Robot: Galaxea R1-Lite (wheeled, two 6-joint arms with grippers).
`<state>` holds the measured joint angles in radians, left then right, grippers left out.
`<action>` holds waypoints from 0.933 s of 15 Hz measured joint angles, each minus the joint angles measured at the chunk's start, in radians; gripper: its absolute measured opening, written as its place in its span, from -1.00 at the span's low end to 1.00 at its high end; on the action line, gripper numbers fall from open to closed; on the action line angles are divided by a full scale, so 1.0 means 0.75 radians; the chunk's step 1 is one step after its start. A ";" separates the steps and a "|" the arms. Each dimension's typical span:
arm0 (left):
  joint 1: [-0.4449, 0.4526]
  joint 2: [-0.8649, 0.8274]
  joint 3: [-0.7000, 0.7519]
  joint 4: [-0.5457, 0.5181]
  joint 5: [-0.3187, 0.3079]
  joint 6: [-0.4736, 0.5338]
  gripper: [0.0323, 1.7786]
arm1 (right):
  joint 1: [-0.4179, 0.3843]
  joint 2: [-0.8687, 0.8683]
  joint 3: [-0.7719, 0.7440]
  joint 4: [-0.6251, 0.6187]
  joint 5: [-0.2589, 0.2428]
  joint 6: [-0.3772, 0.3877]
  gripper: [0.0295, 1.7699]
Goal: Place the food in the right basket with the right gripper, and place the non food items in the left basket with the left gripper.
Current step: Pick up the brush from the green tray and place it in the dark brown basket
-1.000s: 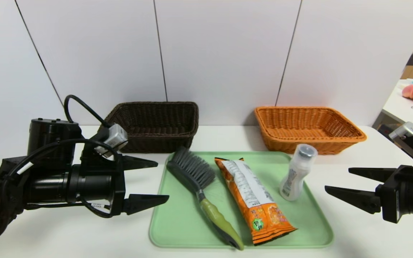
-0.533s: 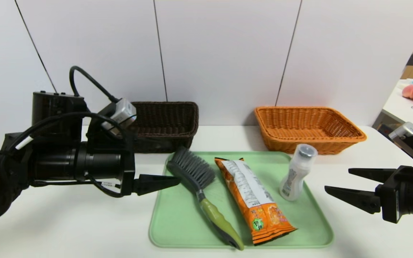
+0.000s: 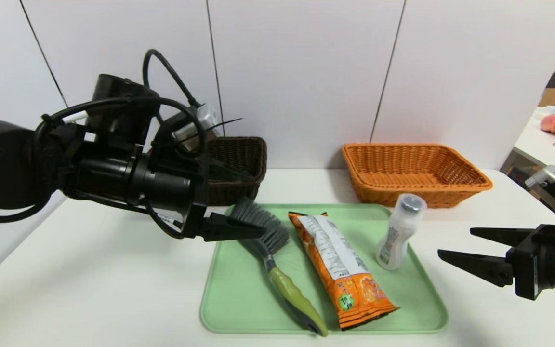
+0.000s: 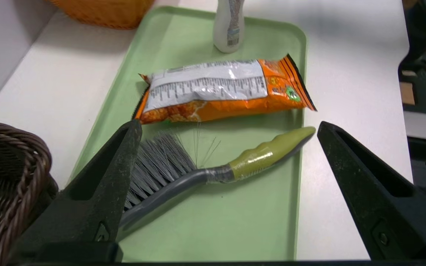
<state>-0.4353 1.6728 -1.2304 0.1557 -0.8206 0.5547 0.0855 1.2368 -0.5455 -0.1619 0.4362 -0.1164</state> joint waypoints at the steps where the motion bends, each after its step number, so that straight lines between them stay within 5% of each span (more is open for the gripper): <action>1: -0.004 0.033 -0.074 0.124 0.001 0.083 0.90 | -0.001 -0.001 0.000 0.000 -0.001 -0.001 0.92; 8: -0.042 0.241 -0.516 0.921 0.031 0.678 0.90 | -0.002 -0.005 0.005 0.004 0.001 -0.001 0.92; 14: -0.090 0.383 -0.739 1.203 0.179 0.974 0.90 | -0.002 -0.003 0.011 0.002 0.002 -0.001 0.92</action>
<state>-0.5032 1.9600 -1.7847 1.0583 -0.6864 1.2853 0.0840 1.2349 -0.5372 -0.1606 0.4377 -0.1168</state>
